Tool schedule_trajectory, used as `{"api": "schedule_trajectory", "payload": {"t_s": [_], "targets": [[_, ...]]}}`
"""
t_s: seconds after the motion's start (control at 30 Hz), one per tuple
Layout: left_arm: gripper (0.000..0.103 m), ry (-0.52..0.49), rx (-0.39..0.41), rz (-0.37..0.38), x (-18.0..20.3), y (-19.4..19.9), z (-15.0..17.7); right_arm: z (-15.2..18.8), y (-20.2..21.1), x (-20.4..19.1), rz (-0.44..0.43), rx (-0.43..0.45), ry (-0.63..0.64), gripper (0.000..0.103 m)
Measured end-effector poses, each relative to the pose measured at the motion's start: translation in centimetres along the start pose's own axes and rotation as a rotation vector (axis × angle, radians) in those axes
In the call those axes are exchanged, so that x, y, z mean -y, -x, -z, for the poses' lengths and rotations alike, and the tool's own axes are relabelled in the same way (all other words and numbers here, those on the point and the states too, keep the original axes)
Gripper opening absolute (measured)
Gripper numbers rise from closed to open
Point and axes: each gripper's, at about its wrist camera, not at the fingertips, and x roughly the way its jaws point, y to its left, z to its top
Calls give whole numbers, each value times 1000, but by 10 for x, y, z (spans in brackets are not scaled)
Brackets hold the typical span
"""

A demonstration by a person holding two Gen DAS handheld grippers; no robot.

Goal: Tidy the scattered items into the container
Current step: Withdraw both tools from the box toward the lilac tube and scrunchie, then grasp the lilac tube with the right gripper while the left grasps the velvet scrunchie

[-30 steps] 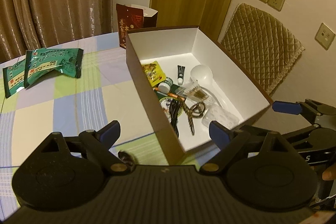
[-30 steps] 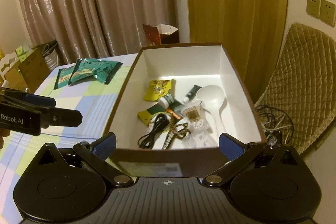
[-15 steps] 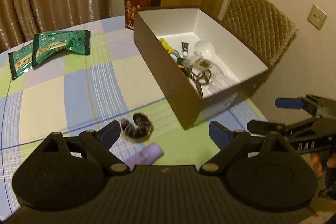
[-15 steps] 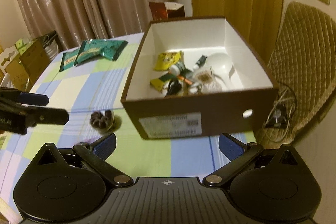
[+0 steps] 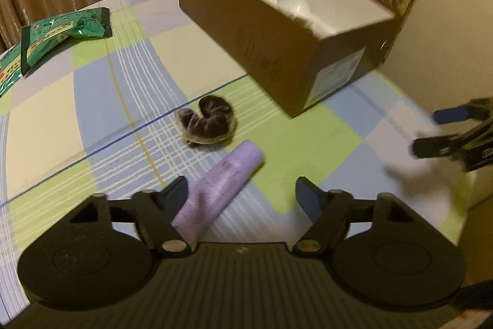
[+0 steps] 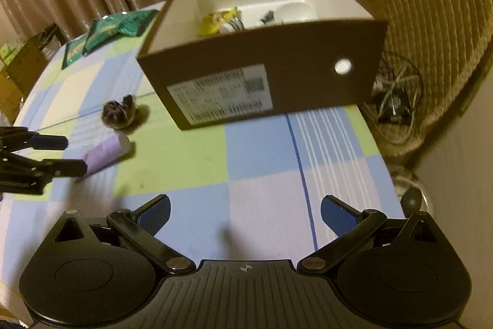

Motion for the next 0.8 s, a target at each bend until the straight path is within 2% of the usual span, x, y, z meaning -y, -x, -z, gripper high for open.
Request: {"api": "schedule_trajectory", "payload": {"t_s": [0.03, 0.13, 0.27, 0.37, 0.4, 0.53, 0.63, 0.7, 0.8], "targets": [[56, -17, -12, -4, -1, -7, 0, 0, -1, 2, 3, -4, -4, 101], [54, -46, -22, 5, -7, -25, 1, 1, -2, 8, 18, -11, -20, 101], [46, -92, -36, -10, -8, -38, 2, 1, -3, 17, 38, -16, -42, 101], [30, -89, -48, 14, -6, -36, 2, 3, -3, 21, 51, -23, -56, 101], [28, -85, -52, 31, -4, -35, 2, 4, -4, 23, 55, -28, -59, 101], [28, -111, -70, 29, 20, -31, 4, 8, -6, 23, 63, -39, -60, 101], [28, -71, -83, 85, 37, -29, 6, 10, -7, 22, 63, -45, -56, 101], [27, -48, -88, 82, 52, -27, 8, 12, -7, 19, 64, -48, -52, 101], [34, 3, -107, 124, 64, -27, 9, 15, -9, 15, 57, -53, -52, 101]]}}
